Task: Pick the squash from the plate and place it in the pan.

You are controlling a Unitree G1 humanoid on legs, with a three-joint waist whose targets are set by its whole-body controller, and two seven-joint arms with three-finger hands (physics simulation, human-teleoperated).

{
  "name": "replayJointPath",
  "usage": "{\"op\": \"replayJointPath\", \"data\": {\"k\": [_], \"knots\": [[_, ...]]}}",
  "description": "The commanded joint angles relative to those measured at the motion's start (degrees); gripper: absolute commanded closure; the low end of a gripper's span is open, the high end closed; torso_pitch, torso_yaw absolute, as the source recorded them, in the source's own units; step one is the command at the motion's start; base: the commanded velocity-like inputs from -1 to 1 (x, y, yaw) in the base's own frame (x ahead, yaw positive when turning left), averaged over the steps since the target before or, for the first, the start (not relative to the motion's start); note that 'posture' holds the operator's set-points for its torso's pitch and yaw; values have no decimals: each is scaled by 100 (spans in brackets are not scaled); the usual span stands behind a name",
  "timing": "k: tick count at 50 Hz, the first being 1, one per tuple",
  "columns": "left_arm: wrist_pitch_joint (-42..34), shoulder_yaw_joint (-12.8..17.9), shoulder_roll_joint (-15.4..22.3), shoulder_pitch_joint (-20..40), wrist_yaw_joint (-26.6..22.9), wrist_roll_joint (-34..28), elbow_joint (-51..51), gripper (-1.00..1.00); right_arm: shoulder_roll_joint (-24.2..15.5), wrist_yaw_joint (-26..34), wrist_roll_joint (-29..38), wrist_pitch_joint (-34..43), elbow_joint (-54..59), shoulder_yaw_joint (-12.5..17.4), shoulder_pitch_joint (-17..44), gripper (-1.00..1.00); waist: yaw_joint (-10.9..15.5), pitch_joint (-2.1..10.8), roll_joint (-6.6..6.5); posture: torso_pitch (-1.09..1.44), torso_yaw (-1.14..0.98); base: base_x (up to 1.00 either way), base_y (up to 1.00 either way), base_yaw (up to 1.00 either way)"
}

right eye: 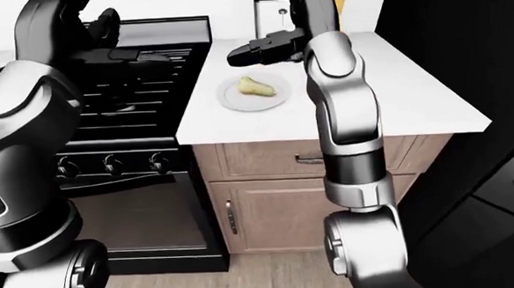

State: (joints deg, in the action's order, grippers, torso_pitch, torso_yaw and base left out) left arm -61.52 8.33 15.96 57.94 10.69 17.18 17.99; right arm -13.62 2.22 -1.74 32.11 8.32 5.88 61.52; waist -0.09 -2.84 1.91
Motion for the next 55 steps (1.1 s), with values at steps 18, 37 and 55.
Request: {"op": "replayJointPath", "data": {"k": [18, 37, 55], "knots": [[153, 74, 92, 204, 11, -18, 81, -100, -11, -19, 12, -134, -96, -19, 225, -100, -13, 216, -471, 0, 0, 15, 0, 0], [180, 66, 70, 184, -21, -65, 75, -100, -6, -13, 21, -141, -101, -16, 215, -100, -21, 145, -419, 0, 0, 15, 0, 0], [129, 86, 80, 212, -1, -35, 119, -100, -5, -8, 32, -127, -99, -23, 217, -100, 75, 171, 123, 0, 0, 15, 0, 0]]}}
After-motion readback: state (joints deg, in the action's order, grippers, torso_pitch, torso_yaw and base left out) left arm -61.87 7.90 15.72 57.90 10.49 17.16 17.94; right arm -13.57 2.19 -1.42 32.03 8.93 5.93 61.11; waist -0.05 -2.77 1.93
